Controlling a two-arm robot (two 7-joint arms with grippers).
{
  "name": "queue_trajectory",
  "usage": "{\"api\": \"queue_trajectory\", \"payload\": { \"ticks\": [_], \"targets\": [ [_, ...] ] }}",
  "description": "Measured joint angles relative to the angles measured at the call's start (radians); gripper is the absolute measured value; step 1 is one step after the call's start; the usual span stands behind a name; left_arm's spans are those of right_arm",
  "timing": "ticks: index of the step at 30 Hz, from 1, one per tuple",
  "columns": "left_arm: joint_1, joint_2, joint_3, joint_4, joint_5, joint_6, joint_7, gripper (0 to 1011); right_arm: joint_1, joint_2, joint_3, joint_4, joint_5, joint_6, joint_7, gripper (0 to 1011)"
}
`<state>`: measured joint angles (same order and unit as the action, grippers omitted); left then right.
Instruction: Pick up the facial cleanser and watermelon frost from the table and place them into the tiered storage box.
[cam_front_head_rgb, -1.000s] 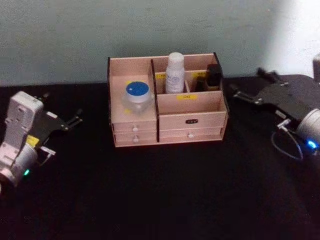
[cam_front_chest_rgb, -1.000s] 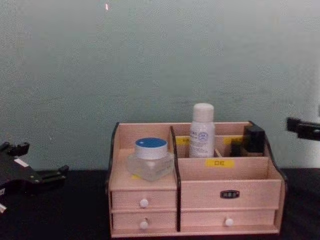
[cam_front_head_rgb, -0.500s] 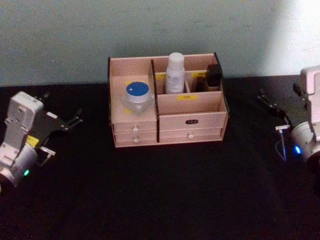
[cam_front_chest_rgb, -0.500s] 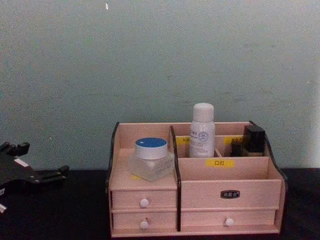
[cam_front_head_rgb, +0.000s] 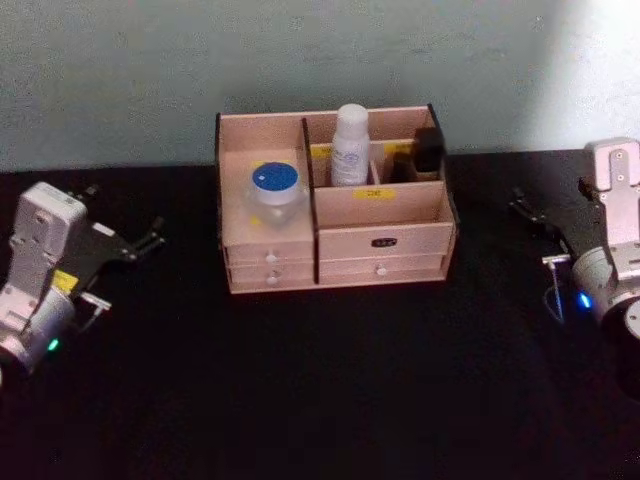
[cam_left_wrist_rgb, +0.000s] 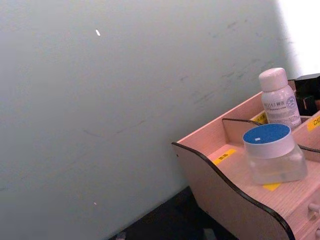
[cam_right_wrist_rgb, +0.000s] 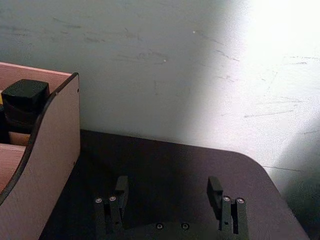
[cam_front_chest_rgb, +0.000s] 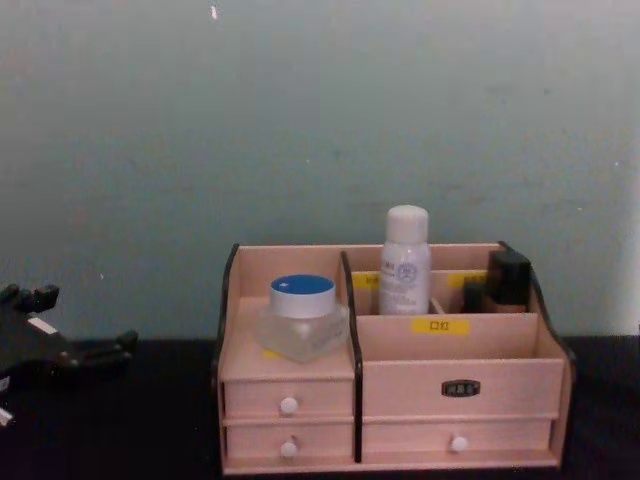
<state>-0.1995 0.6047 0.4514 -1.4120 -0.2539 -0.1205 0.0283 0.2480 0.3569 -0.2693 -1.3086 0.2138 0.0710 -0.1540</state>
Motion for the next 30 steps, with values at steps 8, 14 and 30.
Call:
{"api": "queue_trajectory", "payload": {
  "ticks": [8, 14, 30],
  "targets": [
    [0.0, 0.0, 0.0, 0.0, 0.0, 0.0, 0.0, 1001, -0.002, 0.0, 0.001, -0.003, -0.002, -0.002, -0.006, 1002],
    [0.0, 0.0, 0.0, 0.0, 0.0, 0.0, 0.0, 1001, -0.003, 0.0, 0.001, -0.005, -0.002, -0.002, -0.008, 1003],
    [0.0, 0.0, 0.0, 0.0, 0.0, 0.0, 0.0, 1001, -0.004, 0.0, 0.001, -0.007, -0.003, -0.004, -0.01, 1002]
  ]
}}
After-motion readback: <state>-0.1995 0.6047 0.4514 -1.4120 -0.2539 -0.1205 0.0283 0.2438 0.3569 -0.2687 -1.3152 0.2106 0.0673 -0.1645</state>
